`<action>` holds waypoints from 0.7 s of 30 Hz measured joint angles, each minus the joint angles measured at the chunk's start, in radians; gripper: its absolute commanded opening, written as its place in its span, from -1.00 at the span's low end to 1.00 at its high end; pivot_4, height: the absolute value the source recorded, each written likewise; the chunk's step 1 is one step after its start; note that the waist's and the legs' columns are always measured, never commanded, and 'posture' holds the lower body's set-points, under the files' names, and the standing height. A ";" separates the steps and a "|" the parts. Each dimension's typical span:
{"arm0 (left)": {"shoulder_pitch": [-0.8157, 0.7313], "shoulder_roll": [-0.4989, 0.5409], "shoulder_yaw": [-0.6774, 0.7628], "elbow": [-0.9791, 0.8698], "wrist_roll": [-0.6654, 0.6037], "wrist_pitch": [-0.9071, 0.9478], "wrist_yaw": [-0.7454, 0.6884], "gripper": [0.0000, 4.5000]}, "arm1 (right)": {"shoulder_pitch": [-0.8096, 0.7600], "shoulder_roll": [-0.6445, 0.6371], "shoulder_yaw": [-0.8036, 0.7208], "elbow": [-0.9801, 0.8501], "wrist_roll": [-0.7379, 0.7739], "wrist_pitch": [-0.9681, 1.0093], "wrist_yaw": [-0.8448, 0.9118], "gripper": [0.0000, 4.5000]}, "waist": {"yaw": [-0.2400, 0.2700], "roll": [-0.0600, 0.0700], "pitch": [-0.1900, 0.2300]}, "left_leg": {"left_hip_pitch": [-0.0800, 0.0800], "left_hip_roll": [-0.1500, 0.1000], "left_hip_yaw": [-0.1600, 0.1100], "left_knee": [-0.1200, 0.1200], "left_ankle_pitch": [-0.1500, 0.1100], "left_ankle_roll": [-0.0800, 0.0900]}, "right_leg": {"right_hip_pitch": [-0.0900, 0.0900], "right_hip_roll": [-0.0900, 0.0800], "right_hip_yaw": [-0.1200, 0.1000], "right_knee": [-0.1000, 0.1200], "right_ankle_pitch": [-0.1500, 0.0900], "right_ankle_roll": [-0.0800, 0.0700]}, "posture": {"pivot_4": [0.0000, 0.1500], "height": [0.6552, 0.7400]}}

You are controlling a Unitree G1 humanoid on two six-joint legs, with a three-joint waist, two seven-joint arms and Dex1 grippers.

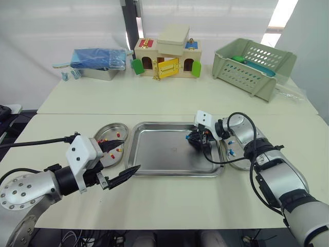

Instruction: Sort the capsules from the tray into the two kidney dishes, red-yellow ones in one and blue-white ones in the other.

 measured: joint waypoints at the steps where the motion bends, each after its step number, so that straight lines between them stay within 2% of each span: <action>1: -0.005 0.000 -0.001 0.001 0.000 0.000 -0.001 1.00 | 0.011 -0.013 -0.003 -0.032 0.002 0.011 0.002 -0.99 | 0.001 0.001 0.000 | 0.000 0.000 0.000 0.000 0.000 0.000 | 0.000 0.000 0.000 0.000 0.000 0.000 | 1.00 1.00; 8: -0.043 0.001 -0.033 0.007 -0.003 0.001 -0.003 1.00 | 0.110 -0.193 -0.126 -0.416 0.084 0.192 0.035 -0.99 | 0.012 0.002 0.001 | -0.002 0.000 0.000 0.000 0.000 0.000 | -0.001 0.000 0.000 -0.001 0.000 0.000 | 1.00 1.00; 12: -0.059 0.000 -0.065 0.014 -0.003 -0.001 -0.007 1.00 | 0.268 -0.357 -0.206 -0.661 0.130 0.318 0.041 -0.99 | 0.028 0.002 0.001 | -0.002 -0.001 0.000 0.000 -0.001 0.002 | -0.001 0.000 0.000 -0.001 0.000 0.000 | 1.00 1.00; 15: -0.078 0.000 -0.099 0.035 0.000 -0.009 -0.015 1.00 | 0.366 -0.433 -0.251 -0.763 0.153 0.395 0.032 -0.99 | 0.028 0.002 0.001 | -0.002 0.000 0.001 0.000 -0.002 0.004 | -0.001 0.000 0.000 0.000 0.000 0.000 | 1.00 1.00; 21: -0.120 0.000 -0.141 0.068 0.012 -0.034 -0.036 1.00 | 0.482 -0.494 -0.307 -0.853 0.175 0.465 -0.025 -0.99 | 0.027 0.002 0.001 | -0.002 0.000 0.001 0.000 -0.002 0.004 | -0.001 0.000 0.001 0.000 0.000 0.000 | 1.00 1.00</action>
